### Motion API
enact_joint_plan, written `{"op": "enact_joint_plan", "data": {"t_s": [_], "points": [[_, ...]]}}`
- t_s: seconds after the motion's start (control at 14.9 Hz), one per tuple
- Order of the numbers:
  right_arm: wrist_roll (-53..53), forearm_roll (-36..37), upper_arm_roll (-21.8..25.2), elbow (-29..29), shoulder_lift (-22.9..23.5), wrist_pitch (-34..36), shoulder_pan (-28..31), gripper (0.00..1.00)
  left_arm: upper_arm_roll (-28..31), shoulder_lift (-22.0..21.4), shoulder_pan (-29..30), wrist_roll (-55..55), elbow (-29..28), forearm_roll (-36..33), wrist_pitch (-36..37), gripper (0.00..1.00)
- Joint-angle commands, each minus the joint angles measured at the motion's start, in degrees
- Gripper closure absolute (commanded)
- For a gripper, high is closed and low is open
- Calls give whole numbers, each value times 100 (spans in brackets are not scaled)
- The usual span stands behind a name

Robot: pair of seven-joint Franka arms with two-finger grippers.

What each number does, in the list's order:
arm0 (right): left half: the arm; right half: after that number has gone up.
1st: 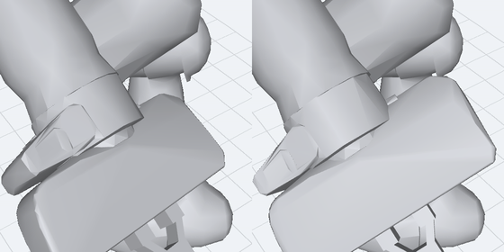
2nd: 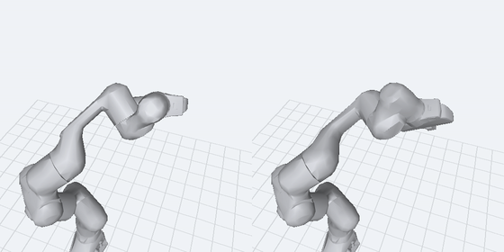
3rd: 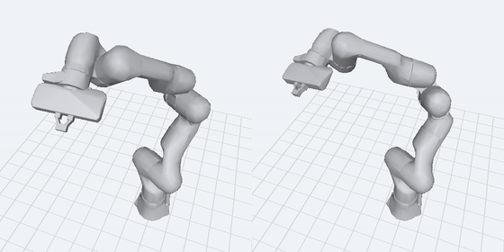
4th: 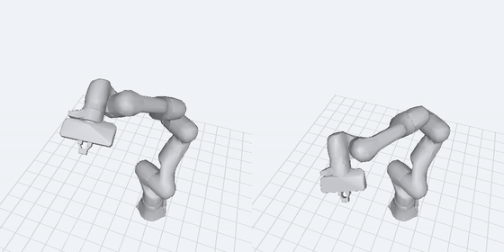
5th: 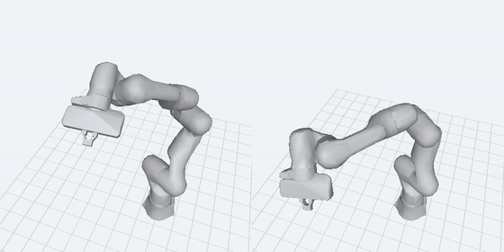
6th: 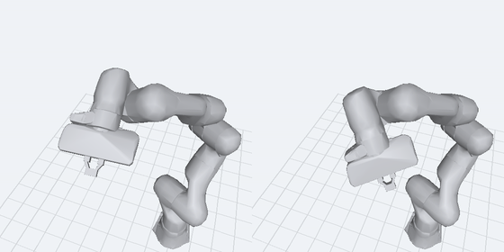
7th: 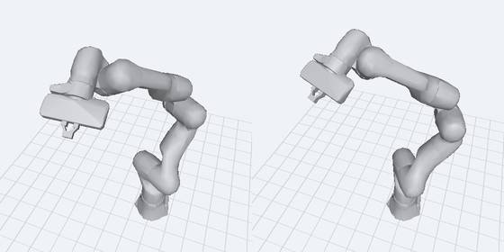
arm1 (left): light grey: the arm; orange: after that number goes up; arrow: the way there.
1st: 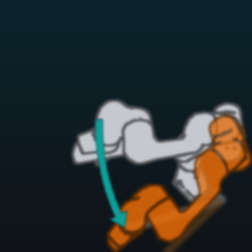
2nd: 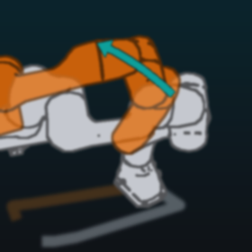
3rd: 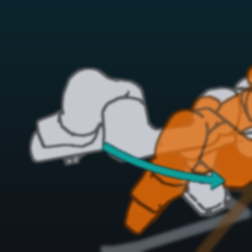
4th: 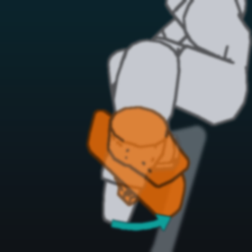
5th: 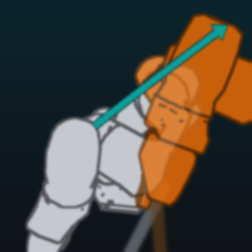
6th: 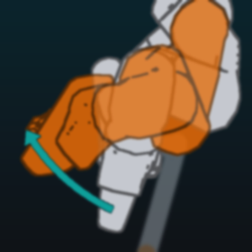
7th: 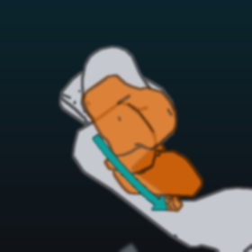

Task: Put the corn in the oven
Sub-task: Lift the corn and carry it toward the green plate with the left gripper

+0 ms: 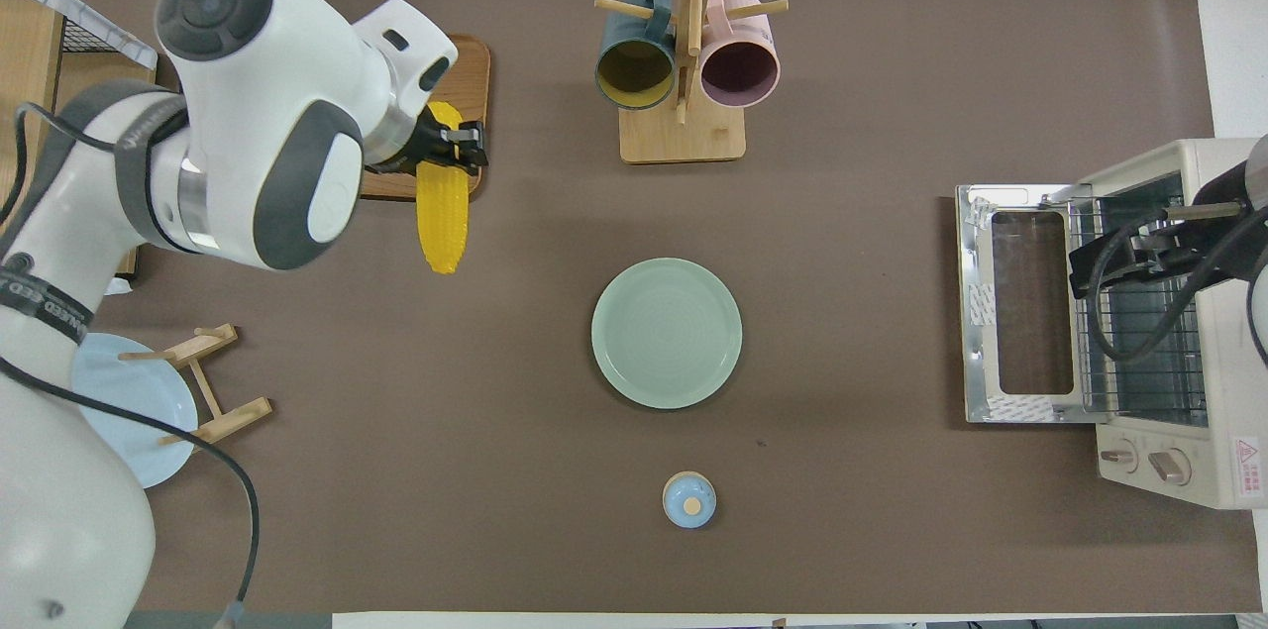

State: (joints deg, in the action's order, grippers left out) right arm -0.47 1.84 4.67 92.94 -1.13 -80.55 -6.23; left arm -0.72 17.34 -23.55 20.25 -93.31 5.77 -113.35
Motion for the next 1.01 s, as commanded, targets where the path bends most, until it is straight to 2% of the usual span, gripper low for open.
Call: {"op": "enact_joint_plan", "data": {"t_s": [0.0, 0.27, 0.74, 0.94], "points": [[-14, -26, -45, -4, -45, 31, 34, 0, 125, -697, -895, 1073, -1144, 30, -466, 100], [-5, -26, -45, -4, -45, 31, 17, 0, 116, -926, -1730, 1648, -1874, 30, -1564, 100], [12, -26, -45, -4, -54, 31, -10, 0, 134, 224, -2356, 1745, -1779, 39, -2814, 100], [12, -26, -54, -4, -54, 31, -10, 0, 134, 322, -2488, 1745, -1770, 30, -2850, 100]]}}
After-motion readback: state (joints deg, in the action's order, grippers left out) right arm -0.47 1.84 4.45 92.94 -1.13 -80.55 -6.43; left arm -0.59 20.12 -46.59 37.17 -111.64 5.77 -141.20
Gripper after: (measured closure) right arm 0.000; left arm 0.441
